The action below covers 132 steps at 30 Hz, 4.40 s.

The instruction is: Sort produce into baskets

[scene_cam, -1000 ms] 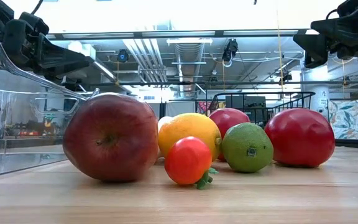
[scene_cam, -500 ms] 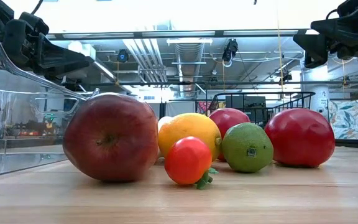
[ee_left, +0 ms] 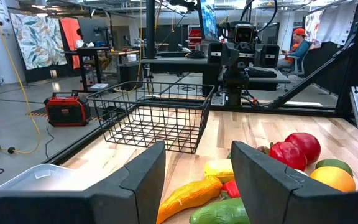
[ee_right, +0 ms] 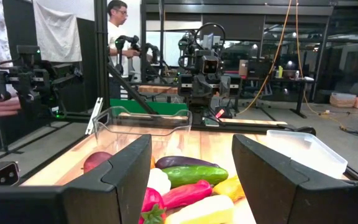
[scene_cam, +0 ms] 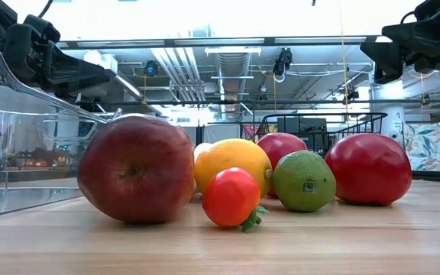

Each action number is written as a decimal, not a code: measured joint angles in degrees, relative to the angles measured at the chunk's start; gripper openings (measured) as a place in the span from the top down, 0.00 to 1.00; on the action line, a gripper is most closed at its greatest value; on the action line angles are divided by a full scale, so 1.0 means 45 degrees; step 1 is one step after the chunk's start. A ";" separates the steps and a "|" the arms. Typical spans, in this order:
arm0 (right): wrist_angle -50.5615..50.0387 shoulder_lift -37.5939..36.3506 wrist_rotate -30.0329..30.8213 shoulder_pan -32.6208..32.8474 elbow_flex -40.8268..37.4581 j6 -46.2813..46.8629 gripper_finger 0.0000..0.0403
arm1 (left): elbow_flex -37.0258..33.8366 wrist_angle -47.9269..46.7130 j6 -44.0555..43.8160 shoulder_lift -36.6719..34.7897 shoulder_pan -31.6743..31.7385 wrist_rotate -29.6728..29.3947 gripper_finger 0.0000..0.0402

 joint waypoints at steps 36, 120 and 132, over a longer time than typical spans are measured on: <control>0.1737 -0.0001 0.0854 0.0006 -0.0005 0.5905 0.46 | 0.0000 0.2331 -0.9525 0.0427 -0.0078 -0.2249 0.59; -0.6844 0.5575 0.4323 0.0000 0.7072 0.5894 0.46 | 1.5177 -0.7508 0.0666 2.0453 -0.2486 -0.0627 0.59; -0.6839 0.5575 0.4328 0.0000 0.7072 0.5892 0.46 | 1.5140 -0.7056 -0.0283 2.0507 -0.3047 -0.0628 0.59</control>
